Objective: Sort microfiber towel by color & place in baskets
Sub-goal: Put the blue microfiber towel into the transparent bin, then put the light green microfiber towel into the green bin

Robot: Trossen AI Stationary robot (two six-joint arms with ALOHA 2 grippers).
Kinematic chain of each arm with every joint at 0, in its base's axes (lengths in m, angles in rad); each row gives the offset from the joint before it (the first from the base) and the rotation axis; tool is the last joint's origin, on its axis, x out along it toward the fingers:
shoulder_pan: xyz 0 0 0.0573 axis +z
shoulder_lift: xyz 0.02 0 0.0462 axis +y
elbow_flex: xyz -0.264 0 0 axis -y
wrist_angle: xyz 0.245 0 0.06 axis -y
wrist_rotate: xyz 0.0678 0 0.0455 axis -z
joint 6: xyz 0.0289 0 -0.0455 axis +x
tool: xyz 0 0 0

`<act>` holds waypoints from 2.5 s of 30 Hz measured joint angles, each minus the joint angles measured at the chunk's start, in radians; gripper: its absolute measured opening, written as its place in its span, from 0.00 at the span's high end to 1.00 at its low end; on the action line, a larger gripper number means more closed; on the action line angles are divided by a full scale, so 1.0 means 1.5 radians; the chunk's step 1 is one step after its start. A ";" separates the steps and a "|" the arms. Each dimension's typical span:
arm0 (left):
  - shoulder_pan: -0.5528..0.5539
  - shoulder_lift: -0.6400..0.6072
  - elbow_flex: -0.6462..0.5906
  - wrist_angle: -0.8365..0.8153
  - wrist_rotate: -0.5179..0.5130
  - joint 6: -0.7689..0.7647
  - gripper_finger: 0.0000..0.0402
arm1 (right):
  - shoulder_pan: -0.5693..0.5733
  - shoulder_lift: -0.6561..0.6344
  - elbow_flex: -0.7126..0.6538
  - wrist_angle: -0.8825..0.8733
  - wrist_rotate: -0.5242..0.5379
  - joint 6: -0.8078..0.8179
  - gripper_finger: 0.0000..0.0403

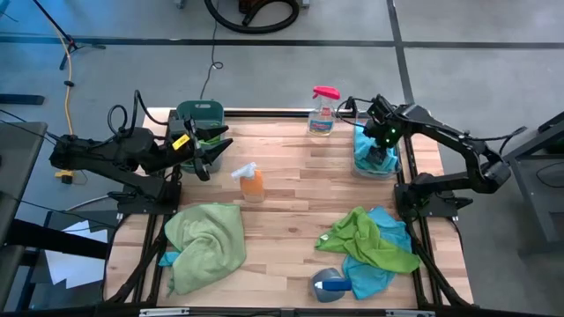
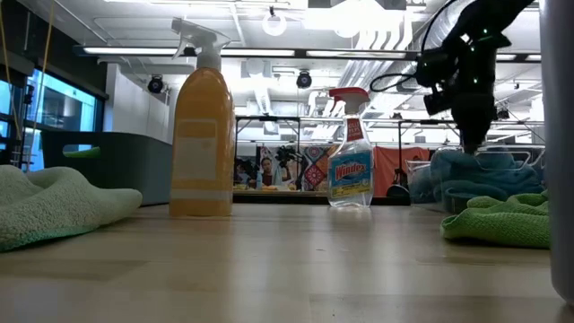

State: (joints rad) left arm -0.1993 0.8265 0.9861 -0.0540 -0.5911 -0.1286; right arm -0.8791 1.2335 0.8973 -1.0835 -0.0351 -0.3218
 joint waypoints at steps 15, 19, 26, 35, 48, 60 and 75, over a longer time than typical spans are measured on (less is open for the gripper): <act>0.000 0.000 0.000 -0.001 0.000 0.000 0.55 | 0.001 -0.011 0.213 -0.068 -0.182 0.073 0.33; 0.000 0.000 0.000 -0.001 0.000 0.000 0.55 | 0.028 -0.031 0.228 -0.019 -0.335 0.150 0.33; 0.000 0.000 0.000 -0.001 0.000 0.000 0.55 | 0.193 -0.083 0.228 0.165 -0.398 0.303 0.33; 0.000 0.000 0.000 -0.026 0.001 0.000 0.55 | 0.436 -0.089 0.228 0.410 -0.232 0.415 0.33; 0.000 0.000 0.000 -0.027 0.003 0.035 0.55 | 0.561 -0.089 0.228 0.657 -0.016 0.362 0.33; 0.000 0.000 0.000 -0.042 0.003 0.036 0.55 | 0.561 -0.067 0.228 0.667 -0.015 0.360 0.33; 0.000 0.000 0.000 -0.042 0.003 0.036 0.55 | 0.561 -0.051 0.228 0.666 -0.017 0.331 0.33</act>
State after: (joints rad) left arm -0.1993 0.8267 0.9859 -0.1169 -0.5865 -0.0750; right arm -0.0383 1.1564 1.2388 -0.0837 -0.0601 0.1745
